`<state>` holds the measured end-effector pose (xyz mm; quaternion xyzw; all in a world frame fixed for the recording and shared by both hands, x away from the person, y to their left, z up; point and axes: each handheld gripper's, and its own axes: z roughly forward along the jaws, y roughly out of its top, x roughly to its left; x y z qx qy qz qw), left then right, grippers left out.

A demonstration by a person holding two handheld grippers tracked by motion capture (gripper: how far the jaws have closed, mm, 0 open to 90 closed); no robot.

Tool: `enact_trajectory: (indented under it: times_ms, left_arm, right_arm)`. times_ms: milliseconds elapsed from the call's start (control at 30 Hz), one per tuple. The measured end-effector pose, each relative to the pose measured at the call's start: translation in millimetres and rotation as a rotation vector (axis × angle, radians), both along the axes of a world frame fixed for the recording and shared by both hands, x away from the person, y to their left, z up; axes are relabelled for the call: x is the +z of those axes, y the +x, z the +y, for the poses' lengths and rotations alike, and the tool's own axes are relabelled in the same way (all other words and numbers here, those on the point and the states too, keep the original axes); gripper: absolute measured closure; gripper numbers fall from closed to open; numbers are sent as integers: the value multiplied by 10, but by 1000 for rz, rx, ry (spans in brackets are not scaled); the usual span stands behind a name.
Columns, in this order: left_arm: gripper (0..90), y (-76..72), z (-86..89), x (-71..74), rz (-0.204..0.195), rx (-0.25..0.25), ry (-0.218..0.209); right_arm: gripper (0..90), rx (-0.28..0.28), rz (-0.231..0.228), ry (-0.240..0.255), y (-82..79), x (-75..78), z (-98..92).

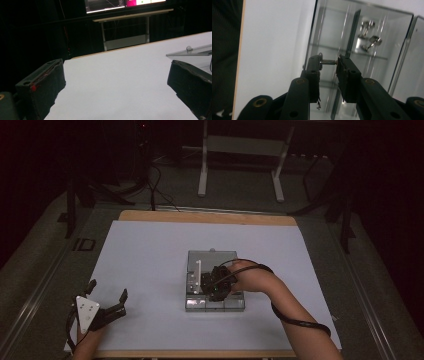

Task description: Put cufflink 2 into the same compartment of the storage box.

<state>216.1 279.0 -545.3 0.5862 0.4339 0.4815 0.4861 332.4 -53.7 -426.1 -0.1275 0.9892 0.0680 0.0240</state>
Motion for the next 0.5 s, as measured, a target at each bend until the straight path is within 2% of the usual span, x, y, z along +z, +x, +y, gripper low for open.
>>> enact_trajectory:
  times_ms: [267, 333, 433, 467, 500]
  left_arm:
    - [24, 2, 1, 1, 2, 0, -1]
    - [24, 3, 2, 1, 3, 0, -3]
    - [24, 2, 1, 1, 3, 0, 0]
    - [24, 2, 0, 1, 3, 0, 0]
    - [24, 2, 1, 1, 3, 0, 0]
  right_arm:
    - [719, 5, 33, 102, 25, -18, 90]
    - [719, 1, 34, 107, 25, -19, 96]
    - [719, 1, 35, 140, 48, -33, 120]
    - [719, -6, 34, 166, 54, -56, 139]
    - [719, -6, 34, 166, 54, -56, 139]
